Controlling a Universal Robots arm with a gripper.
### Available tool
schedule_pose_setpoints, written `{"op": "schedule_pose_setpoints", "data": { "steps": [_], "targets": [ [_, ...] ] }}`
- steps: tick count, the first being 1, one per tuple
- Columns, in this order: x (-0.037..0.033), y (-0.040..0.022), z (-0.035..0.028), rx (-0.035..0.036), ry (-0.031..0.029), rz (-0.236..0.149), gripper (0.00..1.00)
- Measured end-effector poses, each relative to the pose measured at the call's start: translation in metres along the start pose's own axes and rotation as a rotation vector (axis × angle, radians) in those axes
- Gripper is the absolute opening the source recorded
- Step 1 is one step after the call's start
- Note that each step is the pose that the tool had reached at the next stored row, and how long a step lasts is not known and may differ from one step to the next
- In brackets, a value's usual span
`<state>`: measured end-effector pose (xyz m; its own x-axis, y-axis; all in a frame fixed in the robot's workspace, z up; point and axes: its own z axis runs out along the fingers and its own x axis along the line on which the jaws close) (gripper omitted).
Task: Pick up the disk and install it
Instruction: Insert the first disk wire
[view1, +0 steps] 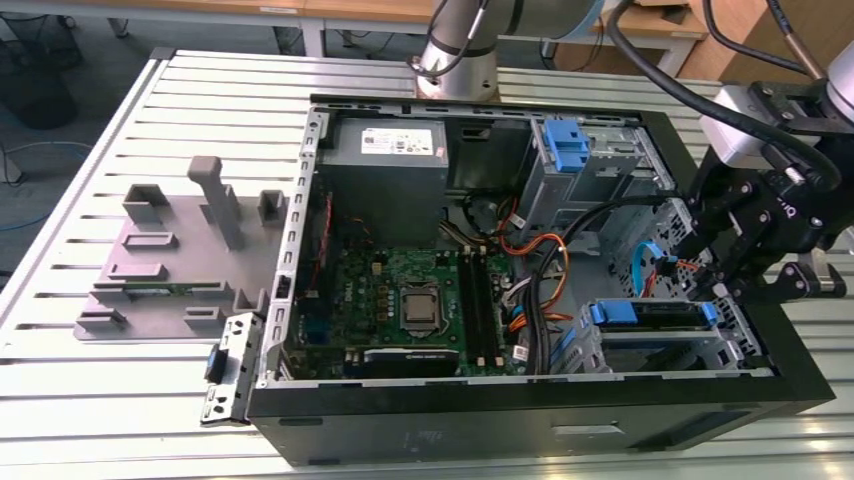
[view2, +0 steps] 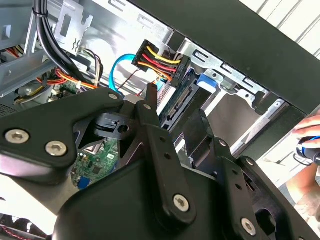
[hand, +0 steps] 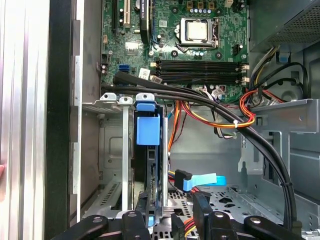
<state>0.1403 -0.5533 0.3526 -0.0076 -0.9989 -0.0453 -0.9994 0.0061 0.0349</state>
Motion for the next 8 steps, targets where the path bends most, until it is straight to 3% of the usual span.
{"op": "schedule_pose_setpoints", "data": {
  "steps": [8],
  "targets": [
    [-0.0002,0.0001,-0.0039,0.0,-0.0002,0.0,0.48]
  ]
}}
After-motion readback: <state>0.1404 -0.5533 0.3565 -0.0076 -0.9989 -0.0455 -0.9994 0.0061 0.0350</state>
